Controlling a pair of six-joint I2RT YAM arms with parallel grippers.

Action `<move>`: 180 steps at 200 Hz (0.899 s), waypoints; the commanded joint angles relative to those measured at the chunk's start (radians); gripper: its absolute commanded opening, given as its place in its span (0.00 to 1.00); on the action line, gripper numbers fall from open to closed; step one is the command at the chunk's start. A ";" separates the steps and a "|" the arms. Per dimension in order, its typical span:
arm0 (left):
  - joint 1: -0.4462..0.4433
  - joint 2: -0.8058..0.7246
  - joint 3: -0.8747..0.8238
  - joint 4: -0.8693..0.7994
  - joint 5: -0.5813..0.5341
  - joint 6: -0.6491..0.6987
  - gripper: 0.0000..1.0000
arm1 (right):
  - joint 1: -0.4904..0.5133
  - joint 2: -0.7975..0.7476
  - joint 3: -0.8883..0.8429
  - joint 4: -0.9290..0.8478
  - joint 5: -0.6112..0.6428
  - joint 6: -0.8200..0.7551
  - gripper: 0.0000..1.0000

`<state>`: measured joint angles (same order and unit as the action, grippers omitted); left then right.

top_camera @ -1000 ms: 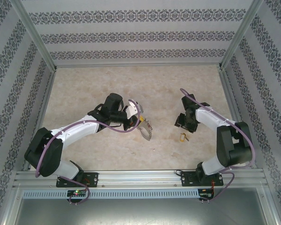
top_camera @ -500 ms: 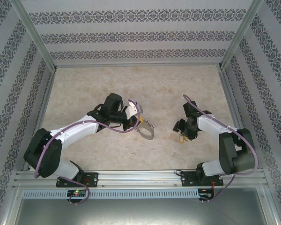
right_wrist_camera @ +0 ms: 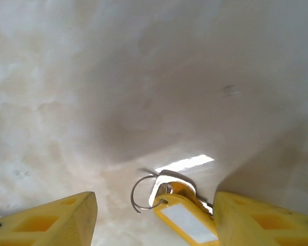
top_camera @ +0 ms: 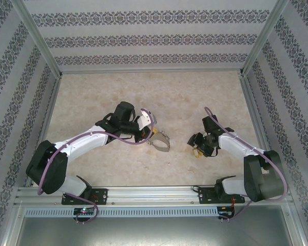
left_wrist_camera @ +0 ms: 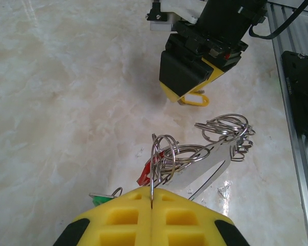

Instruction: Put the keys on the keyring

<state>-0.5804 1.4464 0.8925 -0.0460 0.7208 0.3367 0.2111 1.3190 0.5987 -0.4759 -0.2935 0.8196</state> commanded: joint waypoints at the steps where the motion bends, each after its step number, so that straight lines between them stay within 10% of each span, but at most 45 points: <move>1: 0.008 -0.027 0.040 -0.009 0.017 0.024 0.00 | 0.026 0.002 0.006 0.040 -0.080 0.016 0.61; 81: 0.008 -0.046 0.036 -0.017 -0.001 0.033 0.00 | 0.196 0.132 0.292 -0.334 0.372 -0.269 0.55; 180: 0.008 -0.057 0.015 -0.013 -0.011 0.028 0.00 | 0.297 0.355 0.429 -0.407 0.396 -0.355 0.40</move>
<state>-0.5804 1.4178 0.8925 -0.0685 0.7017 0.3447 0.4957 1.6547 0.9962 -0.8375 0.0689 0.4892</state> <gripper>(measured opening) 0.042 0.429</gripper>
